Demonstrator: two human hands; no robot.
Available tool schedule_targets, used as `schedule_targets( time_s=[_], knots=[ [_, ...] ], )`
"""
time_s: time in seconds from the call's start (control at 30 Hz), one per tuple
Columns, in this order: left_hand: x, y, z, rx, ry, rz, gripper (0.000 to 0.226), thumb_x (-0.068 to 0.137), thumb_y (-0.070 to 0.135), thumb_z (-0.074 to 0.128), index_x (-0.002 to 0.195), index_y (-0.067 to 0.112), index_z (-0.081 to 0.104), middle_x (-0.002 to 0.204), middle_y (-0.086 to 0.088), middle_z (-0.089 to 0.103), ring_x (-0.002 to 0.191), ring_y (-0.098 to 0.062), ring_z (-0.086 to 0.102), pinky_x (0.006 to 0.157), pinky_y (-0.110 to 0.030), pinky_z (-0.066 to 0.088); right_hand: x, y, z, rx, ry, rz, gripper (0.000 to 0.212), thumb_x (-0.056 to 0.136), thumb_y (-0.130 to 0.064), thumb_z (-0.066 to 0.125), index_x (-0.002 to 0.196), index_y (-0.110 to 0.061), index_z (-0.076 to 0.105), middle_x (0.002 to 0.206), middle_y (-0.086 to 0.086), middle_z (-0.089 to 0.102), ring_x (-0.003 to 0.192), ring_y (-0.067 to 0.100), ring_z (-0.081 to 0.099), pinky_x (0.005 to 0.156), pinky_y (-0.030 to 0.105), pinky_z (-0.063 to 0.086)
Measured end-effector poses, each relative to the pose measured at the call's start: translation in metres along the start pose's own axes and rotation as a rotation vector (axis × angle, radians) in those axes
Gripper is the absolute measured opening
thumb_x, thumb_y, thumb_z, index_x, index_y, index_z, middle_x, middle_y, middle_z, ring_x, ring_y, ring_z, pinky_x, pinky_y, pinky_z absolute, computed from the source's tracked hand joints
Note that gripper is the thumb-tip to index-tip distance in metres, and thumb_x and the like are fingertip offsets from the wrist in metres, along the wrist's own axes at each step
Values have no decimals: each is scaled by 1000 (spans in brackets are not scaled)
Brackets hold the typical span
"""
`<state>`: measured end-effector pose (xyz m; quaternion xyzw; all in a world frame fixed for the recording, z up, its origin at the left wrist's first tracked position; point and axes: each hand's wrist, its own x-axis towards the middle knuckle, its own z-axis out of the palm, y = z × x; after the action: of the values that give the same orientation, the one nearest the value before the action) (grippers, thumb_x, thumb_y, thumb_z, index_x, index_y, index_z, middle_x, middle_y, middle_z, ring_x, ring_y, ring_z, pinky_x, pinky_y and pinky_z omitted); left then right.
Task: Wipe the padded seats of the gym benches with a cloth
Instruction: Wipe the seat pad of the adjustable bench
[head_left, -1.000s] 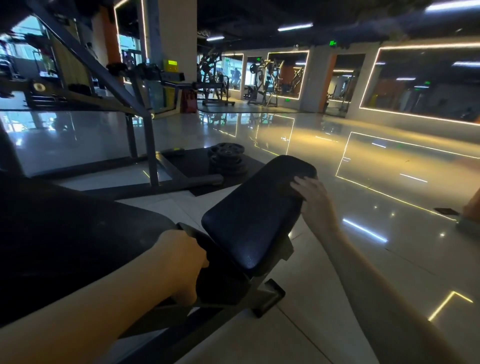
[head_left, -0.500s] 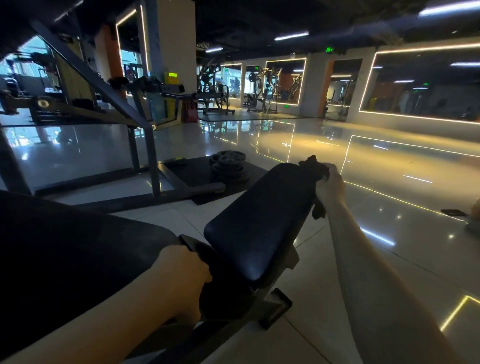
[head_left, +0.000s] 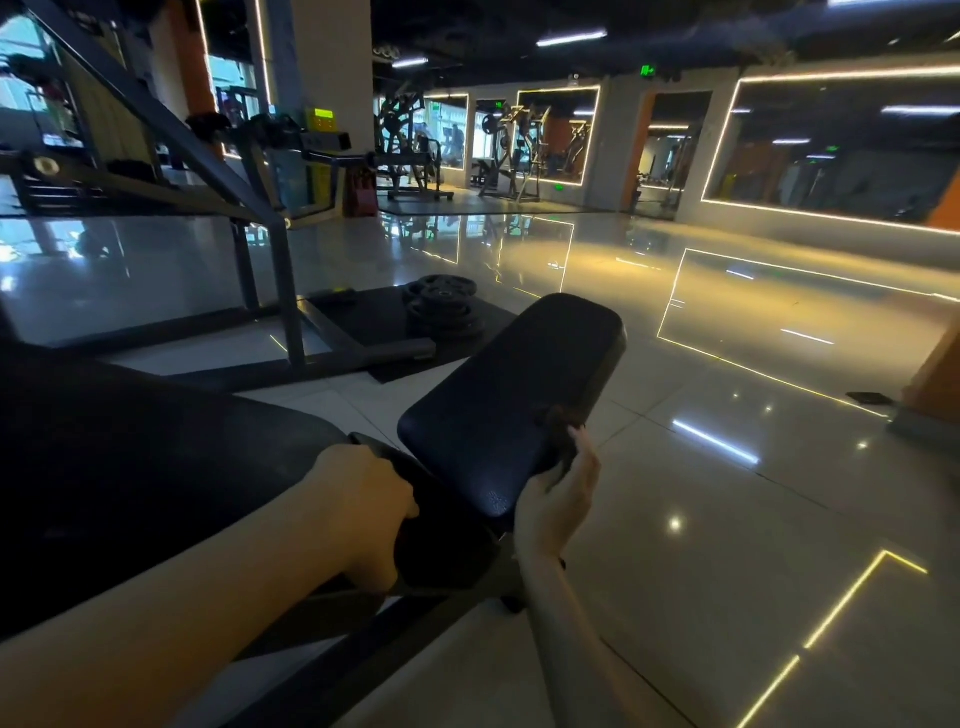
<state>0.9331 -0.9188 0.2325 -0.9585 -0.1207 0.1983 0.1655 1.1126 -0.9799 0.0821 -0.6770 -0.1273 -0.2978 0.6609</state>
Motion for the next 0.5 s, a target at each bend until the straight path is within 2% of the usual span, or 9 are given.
schedule_targets(
  time_s=[0.1,0.23,0.3,0.4,0.5],
  knots=[
    [2,-1,1,51,14,17,53,90,47,52,140,33,44,112,3,58,100,-17,56,82,-29,48,29,-9,3,20,-21,109,41,91,10,45,127,-6,57,130,11,57,124,25,52,99,8,32],
    [10,-6,5,39,51,28,58,90,50,52,144,32,41,117,2,58,102,-17,57,75,-27,45,94,-7,19,-61,-39,180,53,87,10,45,134,-11,55,133,11,56,124,26,53,89,9,28],
    [10,-5,5,35,46,28,57,89,50,53,142,32,44,115,2,58,102,-17,56,76,-28,45,94,-7,21,-72,-15,168,55,86,10,44,135,-12,56,133,10,57,123,26,54,87,4,27],
    [8,-5,5,44,34,34,53,89,49,53,139,31,46,110,3,58,100,-17,57,82,-29,49,56,-5,13,-60,-20,50,57,85,14,43,133,-12,60,134,9,59,124,21,54,95,-5,25],
    [9,-6,7,38,39,27,50,89,47,53,135,30,49,112,3,59,100,-17,57,83,-30,50,17,5,0,-39,-97,15,61,82,17,44,131,-13,63,137,8,58,128,21,52,107,5,29]
  ],
)
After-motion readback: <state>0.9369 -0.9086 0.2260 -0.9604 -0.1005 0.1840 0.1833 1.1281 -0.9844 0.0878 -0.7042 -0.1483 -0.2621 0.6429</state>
